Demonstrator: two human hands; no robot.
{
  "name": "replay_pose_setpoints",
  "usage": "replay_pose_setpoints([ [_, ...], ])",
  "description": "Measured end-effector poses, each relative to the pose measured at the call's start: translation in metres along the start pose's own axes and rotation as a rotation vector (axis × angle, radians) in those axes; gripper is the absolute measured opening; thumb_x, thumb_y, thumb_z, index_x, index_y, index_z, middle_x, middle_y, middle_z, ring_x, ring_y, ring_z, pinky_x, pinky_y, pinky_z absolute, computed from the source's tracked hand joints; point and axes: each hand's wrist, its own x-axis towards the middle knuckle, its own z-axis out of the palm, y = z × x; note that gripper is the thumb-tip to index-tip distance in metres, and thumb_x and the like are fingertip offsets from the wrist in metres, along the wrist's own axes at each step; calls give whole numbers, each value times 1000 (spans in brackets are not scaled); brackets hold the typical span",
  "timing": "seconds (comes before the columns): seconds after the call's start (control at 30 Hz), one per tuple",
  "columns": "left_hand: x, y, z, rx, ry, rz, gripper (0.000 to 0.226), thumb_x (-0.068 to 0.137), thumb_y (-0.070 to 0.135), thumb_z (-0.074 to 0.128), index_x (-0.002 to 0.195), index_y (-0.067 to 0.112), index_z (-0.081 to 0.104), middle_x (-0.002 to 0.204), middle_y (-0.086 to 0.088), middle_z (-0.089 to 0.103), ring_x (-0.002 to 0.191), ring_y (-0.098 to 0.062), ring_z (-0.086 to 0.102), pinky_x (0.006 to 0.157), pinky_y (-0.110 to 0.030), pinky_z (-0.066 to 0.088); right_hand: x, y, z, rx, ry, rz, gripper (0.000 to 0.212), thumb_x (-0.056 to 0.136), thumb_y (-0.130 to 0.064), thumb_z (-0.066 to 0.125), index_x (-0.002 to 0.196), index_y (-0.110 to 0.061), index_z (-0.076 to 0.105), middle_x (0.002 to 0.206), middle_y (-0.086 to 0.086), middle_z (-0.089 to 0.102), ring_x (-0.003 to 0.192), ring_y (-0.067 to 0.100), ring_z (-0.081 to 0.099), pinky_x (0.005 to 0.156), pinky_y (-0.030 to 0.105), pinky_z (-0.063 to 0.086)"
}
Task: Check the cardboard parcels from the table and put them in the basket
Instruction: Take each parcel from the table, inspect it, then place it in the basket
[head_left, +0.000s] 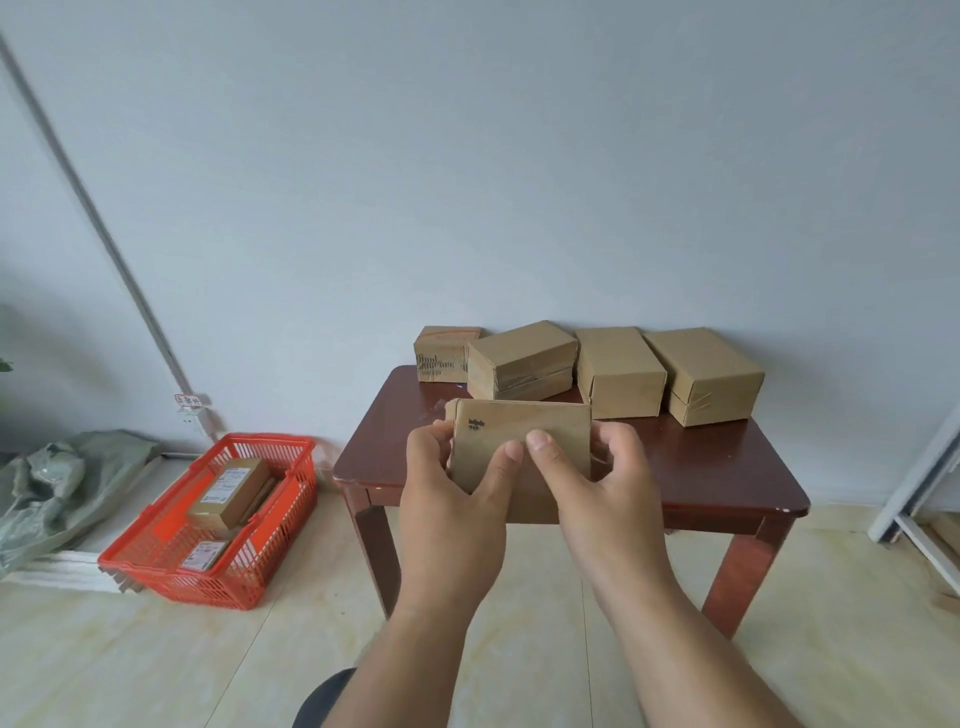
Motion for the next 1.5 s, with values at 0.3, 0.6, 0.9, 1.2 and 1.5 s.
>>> replay_pose_setpoints([
  [0.3, 23, 9, 8, -94, 21, 8, 53, 87, 51, 79, 132, 31, 59, 122, 15, 70, 110, 4, 67, 93, -25, 58, 16, -14, -1, -103, -20, -91, 44, 84, -48, 85, 117, -30, 63, 108, -15, 74, 96, -7, 68, 78, 19, 54],
  [0.6, 22, 5, 15, -13, 19, 20, 41, 87, 56, 78, 122, 62, 60, 130, 20, 64, 125, -1, 60, 107, -38, 53, 29, -13, -5, -72, -54, -21, 35, 87, -54, 81, 113, -32, 72, 110, -14, 77, 105, 2, 71, 90, 34, 59],
  [0.9, 24, 1, 10, -80, 16, -44, 40, 93, 45, 73, 128, 37, 55, 102, 43, 65, 95, 16, 65, 73, -8, 50, 21, -4, 6, 13, -112, 91, 45, 87, -45, 82, 124, -38, 58, 110, -19, 76, 100, -3, 71, 89, 33, 58],
  [1.2, 24, -4, 9, -165, -11, -65, 45, 99, 17, 70, 135, 35, 49, 109, 32, 71, 103, 6, 69, 81, -14, 55, 27, -4, 14, 67, -220, 122, 56, 96, -18, 68, 144, -36, 47, 116, -21, 74, 103, -11, 67, 82, 15, 51],
  [1.5, 30, -4, 11, -118, -13, -15, 41, 97, 14, 72, 126, 37, 56, 104, 29, 73, 97, 7, 70, 77, -8, 50, 21, 2, 16, 28, -151, 103, 51, 97, -23, 69, 141, -39, 49, 112, -24, 74, 101, -11, 66, 83, 18, 50],
])
